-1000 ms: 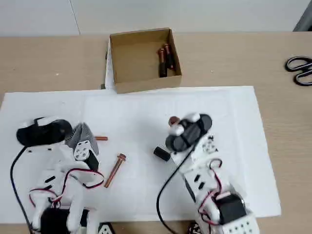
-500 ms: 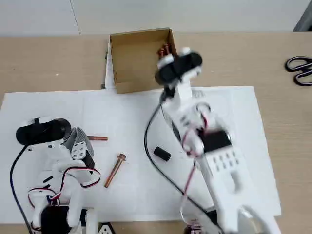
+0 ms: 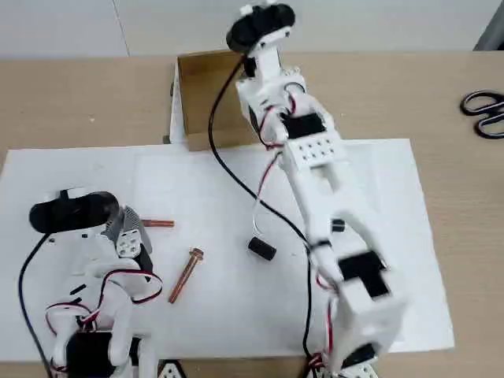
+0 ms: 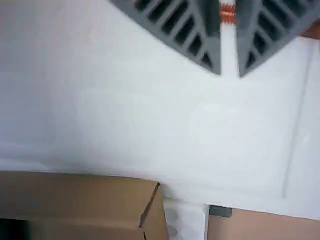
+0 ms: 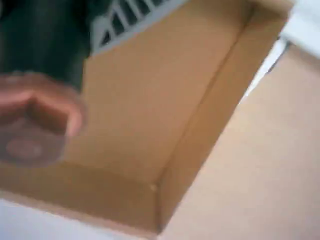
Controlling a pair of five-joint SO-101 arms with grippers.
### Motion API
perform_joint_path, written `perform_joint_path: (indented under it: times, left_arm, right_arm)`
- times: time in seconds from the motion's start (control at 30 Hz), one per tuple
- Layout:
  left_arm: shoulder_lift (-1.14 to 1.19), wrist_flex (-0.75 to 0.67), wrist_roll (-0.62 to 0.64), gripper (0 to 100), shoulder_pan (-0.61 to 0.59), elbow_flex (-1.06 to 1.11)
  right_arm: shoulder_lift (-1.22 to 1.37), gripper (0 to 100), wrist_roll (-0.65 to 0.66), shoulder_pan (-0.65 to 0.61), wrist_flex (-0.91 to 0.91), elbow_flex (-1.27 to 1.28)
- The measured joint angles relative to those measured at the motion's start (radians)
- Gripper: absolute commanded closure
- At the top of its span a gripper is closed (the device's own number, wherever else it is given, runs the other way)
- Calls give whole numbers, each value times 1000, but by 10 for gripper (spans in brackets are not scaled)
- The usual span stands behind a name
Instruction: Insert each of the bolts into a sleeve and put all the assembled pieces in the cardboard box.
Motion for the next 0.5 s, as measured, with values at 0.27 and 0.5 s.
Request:
perform_joint_path:
  times: [0.27, 0.5]
  left_arm:
    - [0, 66, -14, 993, 0, 0]
    - [-6, 66, -41, 993, 0, 0]
  right_arm:
    - [439, 995, 0, 9, 0, -407]
    - [712, 929, 0, 17, 6, -710]
